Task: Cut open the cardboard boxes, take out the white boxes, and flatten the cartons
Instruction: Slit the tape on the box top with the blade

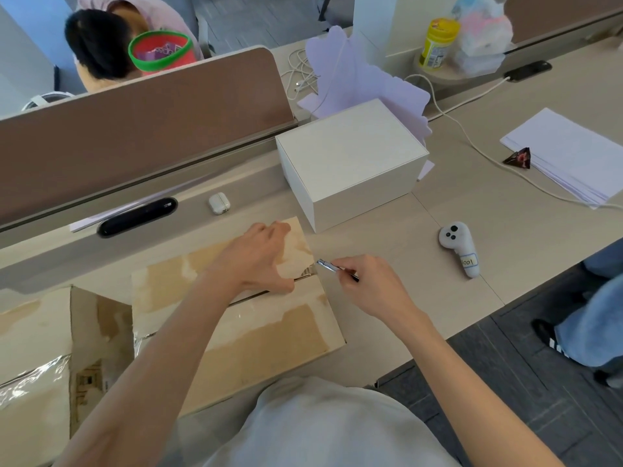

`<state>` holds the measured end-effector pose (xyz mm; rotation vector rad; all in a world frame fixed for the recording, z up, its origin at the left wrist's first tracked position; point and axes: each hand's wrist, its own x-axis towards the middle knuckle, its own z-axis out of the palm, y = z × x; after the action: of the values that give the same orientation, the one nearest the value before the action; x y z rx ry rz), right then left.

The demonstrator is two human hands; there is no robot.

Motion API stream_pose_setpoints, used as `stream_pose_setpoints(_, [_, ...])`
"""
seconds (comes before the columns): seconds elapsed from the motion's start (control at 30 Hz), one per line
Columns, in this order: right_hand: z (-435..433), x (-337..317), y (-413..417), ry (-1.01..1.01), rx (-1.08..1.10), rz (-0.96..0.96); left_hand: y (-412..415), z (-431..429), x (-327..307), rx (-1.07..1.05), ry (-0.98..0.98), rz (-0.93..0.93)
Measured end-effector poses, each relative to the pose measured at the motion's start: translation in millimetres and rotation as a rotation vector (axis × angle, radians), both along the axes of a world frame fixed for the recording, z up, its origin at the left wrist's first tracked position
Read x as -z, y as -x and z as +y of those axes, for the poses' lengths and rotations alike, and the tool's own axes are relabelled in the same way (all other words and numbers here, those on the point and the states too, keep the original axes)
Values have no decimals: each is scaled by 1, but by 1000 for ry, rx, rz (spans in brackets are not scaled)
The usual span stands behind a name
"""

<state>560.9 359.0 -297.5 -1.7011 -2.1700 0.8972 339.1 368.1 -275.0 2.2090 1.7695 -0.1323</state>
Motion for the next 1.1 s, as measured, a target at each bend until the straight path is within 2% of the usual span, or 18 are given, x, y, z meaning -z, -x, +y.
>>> stream_pose_setpoints(0.4, [7,-4,2,124,-40,101,-1,0,-1,-10,16,4])
stream_pose_setpoints(0.7, [4,-11,4,51,-105,-32,0,-1,-2,-6,8,-5])
stream_pose_setpoints(1.1, [-8,-4,-4,41,-128,-51,-3,-1,-8,-26,48,-13])
